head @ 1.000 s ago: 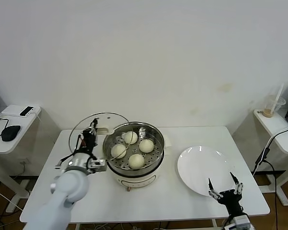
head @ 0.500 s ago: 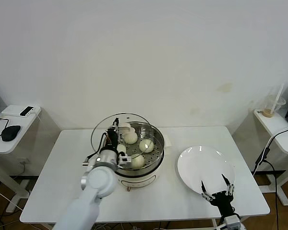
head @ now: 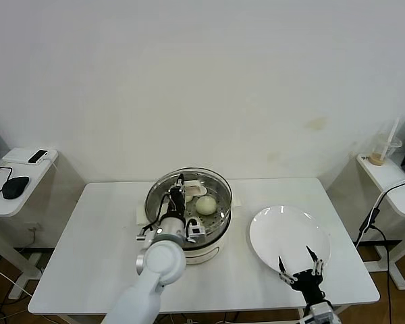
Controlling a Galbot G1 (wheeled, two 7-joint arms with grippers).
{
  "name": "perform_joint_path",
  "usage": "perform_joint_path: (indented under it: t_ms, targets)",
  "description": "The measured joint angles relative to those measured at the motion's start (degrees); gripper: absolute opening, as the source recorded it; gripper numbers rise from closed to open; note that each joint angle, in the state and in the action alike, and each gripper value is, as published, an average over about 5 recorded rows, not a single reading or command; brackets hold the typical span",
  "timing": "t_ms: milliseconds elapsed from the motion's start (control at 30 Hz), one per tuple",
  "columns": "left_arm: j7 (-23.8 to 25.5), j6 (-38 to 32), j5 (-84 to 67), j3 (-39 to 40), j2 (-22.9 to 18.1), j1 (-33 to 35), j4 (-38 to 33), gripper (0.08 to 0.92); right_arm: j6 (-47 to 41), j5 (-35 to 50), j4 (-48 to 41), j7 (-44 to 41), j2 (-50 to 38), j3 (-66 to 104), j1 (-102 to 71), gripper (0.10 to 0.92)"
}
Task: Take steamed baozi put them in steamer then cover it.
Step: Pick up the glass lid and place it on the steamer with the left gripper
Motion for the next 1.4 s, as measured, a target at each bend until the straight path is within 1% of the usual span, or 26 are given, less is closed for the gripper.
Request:
perform_joint_path:
  t_ms: [233,533,1400]
  targets:
    - [-0.51,-0.60,1.99,-0.35,-1.71,0.69,1.24,0.147,0.06,-0.04,-0.27,-0.03,-0.28,-0.23,-0.02,0.823]
    - [-1.11,-1.14,3.30,-0.99,-2.78,0.90,2.64,0.147,0.17,-0.11,-0.36,-0.03,-0.39,-0.18,-0.22,0.823]
    - [-3.02,-2.00,4.54,-2.33,-4.32,1.73,5.12,0.149,0.40,-0.15,-0.58,-0.12,-0.86,-0.59,-0.33,0.823]
